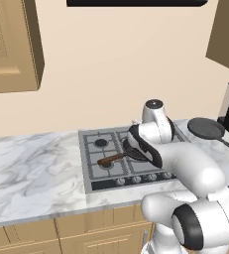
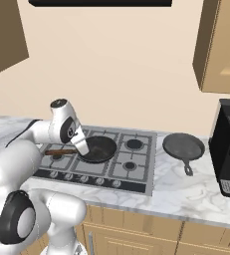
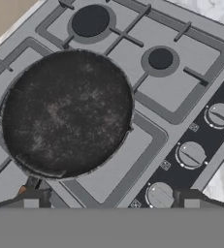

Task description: Place both pans onto different burners. Then place the garlic and the fish on different pans.

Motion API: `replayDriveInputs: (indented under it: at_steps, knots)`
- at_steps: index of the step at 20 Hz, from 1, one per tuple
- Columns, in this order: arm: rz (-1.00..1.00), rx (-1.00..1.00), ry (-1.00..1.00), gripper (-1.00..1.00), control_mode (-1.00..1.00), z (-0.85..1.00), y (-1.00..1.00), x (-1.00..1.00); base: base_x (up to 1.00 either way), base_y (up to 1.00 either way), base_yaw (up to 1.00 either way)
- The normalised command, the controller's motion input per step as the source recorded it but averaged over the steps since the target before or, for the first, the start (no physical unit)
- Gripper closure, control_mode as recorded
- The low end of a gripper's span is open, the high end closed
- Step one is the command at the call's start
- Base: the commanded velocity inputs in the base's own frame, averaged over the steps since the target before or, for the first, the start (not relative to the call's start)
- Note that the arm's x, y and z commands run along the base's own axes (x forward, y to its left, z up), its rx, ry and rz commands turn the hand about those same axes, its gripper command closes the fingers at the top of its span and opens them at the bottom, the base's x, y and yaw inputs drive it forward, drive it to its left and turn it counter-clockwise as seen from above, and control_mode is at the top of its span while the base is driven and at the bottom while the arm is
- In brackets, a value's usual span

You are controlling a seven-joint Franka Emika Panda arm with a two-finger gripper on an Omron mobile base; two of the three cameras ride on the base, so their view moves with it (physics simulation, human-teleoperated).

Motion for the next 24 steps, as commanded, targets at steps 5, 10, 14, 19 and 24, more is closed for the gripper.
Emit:
replayDriveInputs:
  at_steps: [5,10,14,19,24]
  knots:
    - [0.09,0.0,0.0,-1.0,-1.0,0.0,-0.19,-0.21,0.0,0.0,0.0]
    - [0.01,0.0,0.0,-1.0,-1.0,0.0,-0.09,-0.1,0.0,0.0,0.0]
    - [0.0,0.0,0.0,-1.0,1.0,0.0,0.0,0.0,0.0,0.0,0.0]
    - [0.0,0.0,0.0,-1.0,1.0,0.0,0.0,0.0,-0.24,-0.01,0.02]
    - [0.0,0.0,0.0,-1.0,1.0,0.0,0.0,0.0,-0.34,-0.03,0.1]
